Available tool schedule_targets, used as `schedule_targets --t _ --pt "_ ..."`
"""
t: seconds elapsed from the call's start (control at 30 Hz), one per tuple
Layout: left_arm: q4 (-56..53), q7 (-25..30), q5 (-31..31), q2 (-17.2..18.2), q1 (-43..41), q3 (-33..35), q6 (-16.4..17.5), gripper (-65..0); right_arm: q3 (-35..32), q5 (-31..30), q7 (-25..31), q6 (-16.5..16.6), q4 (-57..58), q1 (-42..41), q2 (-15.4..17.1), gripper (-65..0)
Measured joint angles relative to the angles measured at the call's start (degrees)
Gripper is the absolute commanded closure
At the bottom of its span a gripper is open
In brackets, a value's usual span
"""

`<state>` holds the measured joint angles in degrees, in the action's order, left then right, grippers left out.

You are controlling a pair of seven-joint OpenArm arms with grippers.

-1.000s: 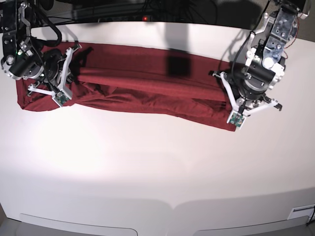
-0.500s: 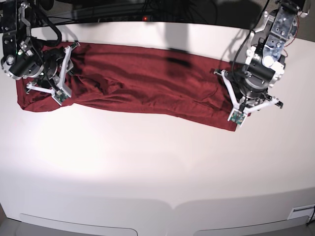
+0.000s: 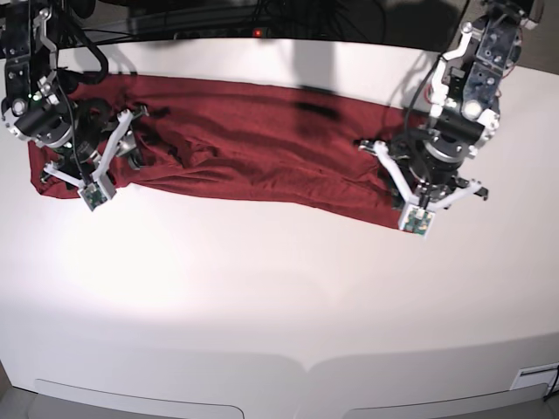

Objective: Fold the T-shirt properly
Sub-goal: 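Lower the folded edge and smooth it with both grippers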

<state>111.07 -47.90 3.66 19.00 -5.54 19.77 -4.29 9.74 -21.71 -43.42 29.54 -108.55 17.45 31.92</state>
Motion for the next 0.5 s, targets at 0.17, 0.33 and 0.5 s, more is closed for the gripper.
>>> schedule_targets --t 0.17,0.33,0.5 --pt "-4.3 1.5 0.5 -4.9 1.0 0.0 1.3 -11.6 0.1 -1.3 0.0 -1.5 5.9 -1.0 -1.9 -33.4" --pt "-17.1 1.4 1.5 -9.0 4.3 -0.2 1.5 -11.6 1.6 -5.7 0.6 -2.1 13.8 -5.7 -7.1 -33.4" --pt "-25.6 3.2 1.9 -9.8 7.3 -0.2 1.9 -11.6 2.7 -5.0 1.1 -1.9 20.5 -8.5 -10.5 -33.4"
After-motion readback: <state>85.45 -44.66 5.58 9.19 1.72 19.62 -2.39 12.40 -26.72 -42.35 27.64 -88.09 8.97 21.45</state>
